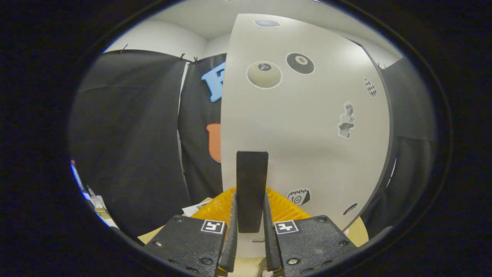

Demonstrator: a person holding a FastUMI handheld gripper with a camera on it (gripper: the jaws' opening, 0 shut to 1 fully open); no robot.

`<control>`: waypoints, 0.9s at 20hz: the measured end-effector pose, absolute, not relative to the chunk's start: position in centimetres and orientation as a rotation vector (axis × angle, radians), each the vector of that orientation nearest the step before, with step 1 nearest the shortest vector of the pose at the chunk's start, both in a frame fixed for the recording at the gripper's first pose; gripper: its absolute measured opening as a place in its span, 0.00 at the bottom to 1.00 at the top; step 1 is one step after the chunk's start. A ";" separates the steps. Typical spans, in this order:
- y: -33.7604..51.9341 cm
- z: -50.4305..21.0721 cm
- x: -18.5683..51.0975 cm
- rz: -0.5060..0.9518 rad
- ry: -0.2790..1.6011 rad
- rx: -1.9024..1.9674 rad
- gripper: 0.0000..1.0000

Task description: Open the shoe cabinet door, grab the shoes and put them into the shoe cabinet, then close the shoe cabinet door.

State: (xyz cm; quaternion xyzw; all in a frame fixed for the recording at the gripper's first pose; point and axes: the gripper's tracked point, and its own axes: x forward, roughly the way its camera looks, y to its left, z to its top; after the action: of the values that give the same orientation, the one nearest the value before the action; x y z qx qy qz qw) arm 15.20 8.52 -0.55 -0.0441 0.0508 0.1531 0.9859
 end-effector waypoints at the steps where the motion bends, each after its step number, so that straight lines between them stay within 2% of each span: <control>1: 8.3 -0.5 14.8 0.316 0.103 -0.091 0.34; 18: 3.1 -0.3 10.5 0.283 0.070 -0.128 0.33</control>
State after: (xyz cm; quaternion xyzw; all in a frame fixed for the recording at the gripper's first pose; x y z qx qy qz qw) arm 10.46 3.12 -0.33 -0.0635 0.0348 0.1407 0.9874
